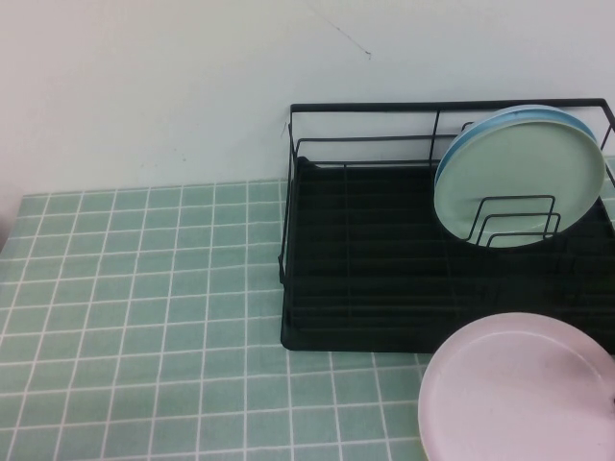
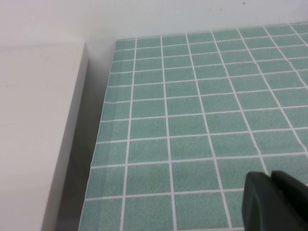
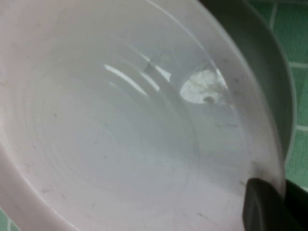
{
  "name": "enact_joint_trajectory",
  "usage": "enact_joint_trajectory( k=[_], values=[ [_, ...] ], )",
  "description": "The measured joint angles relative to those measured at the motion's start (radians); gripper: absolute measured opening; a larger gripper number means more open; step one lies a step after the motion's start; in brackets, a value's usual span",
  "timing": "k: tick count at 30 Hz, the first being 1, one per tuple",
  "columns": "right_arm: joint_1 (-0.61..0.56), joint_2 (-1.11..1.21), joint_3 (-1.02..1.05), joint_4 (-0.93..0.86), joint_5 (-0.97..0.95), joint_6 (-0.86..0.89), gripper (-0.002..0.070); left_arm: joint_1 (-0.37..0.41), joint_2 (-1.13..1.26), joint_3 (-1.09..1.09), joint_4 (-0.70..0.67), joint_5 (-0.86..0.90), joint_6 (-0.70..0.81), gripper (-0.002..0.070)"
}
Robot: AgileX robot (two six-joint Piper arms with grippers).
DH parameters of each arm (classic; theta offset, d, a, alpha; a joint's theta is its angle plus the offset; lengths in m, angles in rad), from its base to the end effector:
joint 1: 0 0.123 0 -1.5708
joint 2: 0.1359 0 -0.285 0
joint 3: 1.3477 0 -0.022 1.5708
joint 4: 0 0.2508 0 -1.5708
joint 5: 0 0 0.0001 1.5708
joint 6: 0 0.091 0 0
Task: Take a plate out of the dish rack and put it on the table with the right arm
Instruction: Place the plate from the table
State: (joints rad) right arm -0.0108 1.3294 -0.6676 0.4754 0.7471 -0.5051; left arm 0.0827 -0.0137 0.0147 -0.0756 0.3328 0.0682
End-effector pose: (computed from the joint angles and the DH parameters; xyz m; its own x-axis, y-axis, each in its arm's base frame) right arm 0.2188 0.0260 0.2061 -0.9312 -0.1263 -0.3419 -0.2197 0.9430 0.2500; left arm 0.0533 0.0022 0.1790 -0.2422 -0.0234 -0.9699 -0.0595 0.9982 -0.0092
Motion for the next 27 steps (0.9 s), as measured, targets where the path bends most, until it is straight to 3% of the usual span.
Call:
enact_joint_trajectory(
  k=[12,21,27],
  values=[
    [0.0,0.103,0.0,0.002,-0.056,-0.013,0.0022,0.0,0.0,0.0,0.0,0.0,0.0,-0.0003],
    [0.0,0.104,0.0,0.002,-0.058,-0.013,0.023,0.0,0.0,0.0,0.0,0.0,0.001,-0.0003],
    [0.0,0.096,-0.021,-0.016,0.012,0.025,0.0253,0.0,0.0,0.0,0.0,0.0,0.001,-0.0003]
  ],
)
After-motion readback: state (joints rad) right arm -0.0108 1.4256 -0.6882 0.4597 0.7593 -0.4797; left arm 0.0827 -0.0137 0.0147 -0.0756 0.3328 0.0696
